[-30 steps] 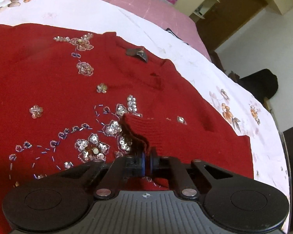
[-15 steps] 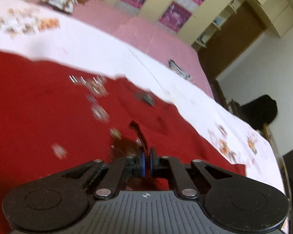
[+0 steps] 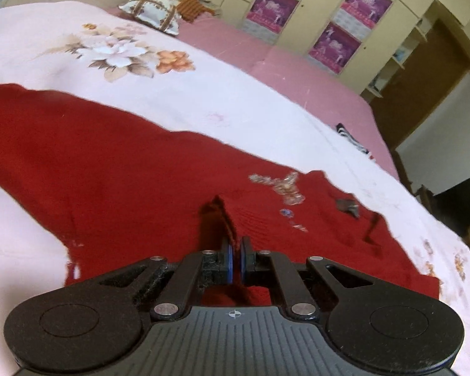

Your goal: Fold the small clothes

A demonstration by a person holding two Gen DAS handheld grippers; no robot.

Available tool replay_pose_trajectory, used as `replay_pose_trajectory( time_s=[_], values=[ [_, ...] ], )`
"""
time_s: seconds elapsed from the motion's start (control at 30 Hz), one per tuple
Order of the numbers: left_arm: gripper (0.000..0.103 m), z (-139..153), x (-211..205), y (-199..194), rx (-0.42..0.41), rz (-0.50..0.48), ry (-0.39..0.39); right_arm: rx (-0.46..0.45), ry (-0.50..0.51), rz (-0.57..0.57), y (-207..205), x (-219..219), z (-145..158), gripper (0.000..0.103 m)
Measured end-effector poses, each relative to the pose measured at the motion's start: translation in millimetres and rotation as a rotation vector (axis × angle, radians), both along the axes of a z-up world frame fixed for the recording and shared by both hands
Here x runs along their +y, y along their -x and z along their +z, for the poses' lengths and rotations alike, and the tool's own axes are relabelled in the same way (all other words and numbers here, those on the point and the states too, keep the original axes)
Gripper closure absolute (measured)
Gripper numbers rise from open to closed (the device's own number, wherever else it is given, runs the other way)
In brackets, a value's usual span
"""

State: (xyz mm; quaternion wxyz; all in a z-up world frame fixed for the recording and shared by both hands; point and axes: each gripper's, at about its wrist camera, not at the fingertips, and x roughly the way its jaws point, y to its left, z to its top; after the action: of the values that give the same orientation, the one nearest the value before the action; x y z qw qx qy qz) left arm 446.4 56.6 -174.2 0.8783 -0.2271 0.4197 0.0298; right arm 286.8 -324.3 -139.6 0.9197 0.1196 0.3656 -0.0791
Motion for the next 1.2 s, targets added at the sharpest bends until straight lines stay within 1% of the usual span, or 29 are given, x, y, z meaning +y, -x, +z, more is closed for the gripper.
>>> replay_pose_trajectory(
  time_s=[0.03,0.07,0.2,0.23,0.27,0.3,0.33,0.4,0.43,0.47,0.5,0.53,0.57,0.67,0.73,0.8,0.9,0.97,1.03,1.1,1.17,1.2],
  values=[
    [0.098,-2.3,1.8,-0.6,0.003,0.003,-0.008,0.006,-0.017,0.002,-1.4,0.0,-1.2,0.082],
    [0.098,-4.5,5.6,-0.1,0.004,0.004,-0.014,0.012,-0.035,0.001,-2.8,-0.5,-2.1,0.089],
    [0.098,-11.0,17.2,-1.2,0.018,0.034,-0.022,-0.006,-0.051,0.005,0.7,-1.4,1.0,0.093],
    [0.098,-15.4,15.5,-2.8,0.032,0.026,-0.043,-0.001,-0.037,-0.008,2.0,-1.6,0.0,0.094],
    [0.098,-19.4,12.1,-3.0,0.037,0.013,-0.066,0.043,-0.019,-0.033,1.1,-4.3,-8.0,0.095],
    [0.098,-18.0,8.3,-1.9,0.027,-0.002,-0.097,0.033,-0.046,-0.043,3.9,-8.9,-12.5,0.095],
    [0.098,-15.6,3.9,-2.1,0.024,-0.018,-0.128,0.036,-0.053,-0.046,4.6,-10.1,-11.3,0.095],
    [0.098,-9.3,2.9,-1.0,0.023,-0.031,-0.143,0.041,-0.039,-0.045,5.2,-8.0,-7.6,0.095],
    [0.098,-4.9,5.0,2.3,0.016,-0.022,-0.153,0.044,-0.039,-0.046,6.4,-8.5,-6.8,0.095],
    [0.098,-0.3,7.4,5.8,0.014,-0.022,-0.165,0.050,-0.060,-0.042,8.2,-10.4,-5.6,0.093],
    [0.098,3.6,10.6,8.3,0.015,-0.027,-0.171,0.050,-0.092,-0.035,11.5,-12.5,-2.9,0.089],
    [0.098,7.0,14.8,11.5,0.018,-0.028,-0.171,0.036,-0.109,-0.032,16.2,-13.8,1.2,0.080],
    [0.098,10.3,19.2,15.1,0.022,-0.018,-0.172,0.017,-0.114,-0.025,19.7,-13.4,5.9,0.078],
    [0.098,22.3,25.0,24.6,-0.003,-0.016,-0.154,-0.028,-0.117,-0.006,17.5,-14.4,18.3,0.078],
    [0.098,29.7,18.7,26.0,-0.034,-0.043,-0.157,-0.036,-0.116,-0.011,6.7,-18.8,20.8,0.076],
    [0.098,31.8,6.2,20.9,-0.052,-0.081,-0.149,-0.036,-0.147,-0.018,-9.1,-25.4,20.1,0.074],
    [0.098,20.6,-15.4,5.1,-0.045,-0.120,-0.156,-0.028,-0.180,-0.014,-34.8,-30.8,13.9,0.068],
    [0.098,5.4,-23.8,-6.7,-0.018,-0.120,-0.183,-0.016,-0.202,-0.007,-53.7,-34.6,7.0,0.064],
    [0.098,-8.5,-23.1,-13.2,0.013,-0.100,-0.207,-0.012,-0.220,-0.012,-69.3,-39.3,1.6,0.064],
    [0.098,-13.9,-19.4,-12.5,-0.004,-0.094,-0.204,-0.015,-0.258,-0.035,-86.1,-48.5,-3.4,0.064],
    [0.098,-15.1,-17.7,-11.3,-0.010,-0.094,-0.201,-0.012,-0.280,-0.055,-98.2,-55.6,-8.7,0.066],
    [0.098,-14.8,-20.5,-10.1,-0.012,-0.099,-0.212,-0.007,-0.299,-0.056,-104.8,-58.9,-12.4,0.066]
  ],
)
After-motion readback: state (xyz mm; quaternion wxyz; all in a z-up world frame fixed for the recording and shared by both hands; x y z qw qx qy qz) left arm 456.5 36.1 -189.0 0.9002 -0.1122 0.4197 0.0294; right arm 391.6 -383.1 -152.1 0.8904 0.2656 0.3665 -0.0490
